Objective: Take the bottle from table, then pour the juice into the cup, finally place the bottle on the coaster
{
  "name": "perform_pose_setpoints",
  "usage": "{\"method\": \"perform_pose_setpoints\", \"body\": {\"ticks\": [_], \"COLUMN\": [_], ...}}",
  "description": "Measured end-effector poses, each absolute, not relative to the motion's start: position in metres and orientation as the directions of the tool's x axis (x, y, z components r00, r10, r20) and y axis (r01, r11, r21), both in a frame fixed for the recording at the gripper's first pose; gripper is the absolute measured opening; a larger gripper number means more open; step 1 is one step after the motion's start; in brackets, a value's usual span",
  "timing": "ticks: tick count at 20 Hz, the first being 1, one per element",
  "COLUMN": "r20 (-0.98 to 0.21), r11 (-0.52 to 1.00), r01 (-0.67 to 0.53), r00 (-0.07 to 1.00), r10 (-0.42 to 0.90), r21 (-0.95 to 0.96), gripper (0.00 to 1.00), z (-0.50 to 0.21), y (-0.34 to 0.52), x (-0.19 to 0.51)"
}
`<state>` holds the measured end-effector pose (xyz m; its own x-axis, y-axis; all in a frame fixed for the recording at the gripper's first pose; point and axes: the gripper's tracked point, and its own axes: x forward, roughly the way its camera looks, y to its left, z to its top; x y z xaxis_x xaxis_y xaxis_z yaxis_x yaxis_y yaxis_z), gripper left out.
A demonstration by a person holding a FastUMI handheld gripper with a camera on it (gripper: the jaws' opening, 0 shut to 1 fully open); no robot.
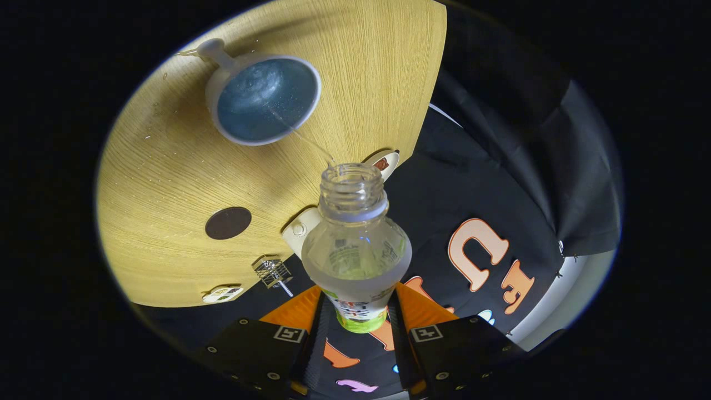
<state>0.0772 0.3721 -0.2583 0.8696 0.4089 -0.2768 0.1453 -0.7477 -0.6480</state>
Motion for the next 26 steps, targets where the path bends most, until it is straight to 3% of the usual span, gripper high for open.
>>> {"method": "perform_pose_setpoints", "body": {"ticks": [14,21,26], "r20": [-0.294,-0.315,-0.364], "r11": [-0.721,-0.534,-0.296], "r01": [0.092,-0.101,-0.283], "r00": [0.872,0.892,0.893], "r10": [0.391,0.326,0.266], "r21": [-0.686,-0.839,-0.912], "gripper": [0.54,0.54,0.55], "z": [-0.266,-0.287,-0.302], "y": [0.363,0.333,0.314], "x": [0.074,0.065,0.06]}}
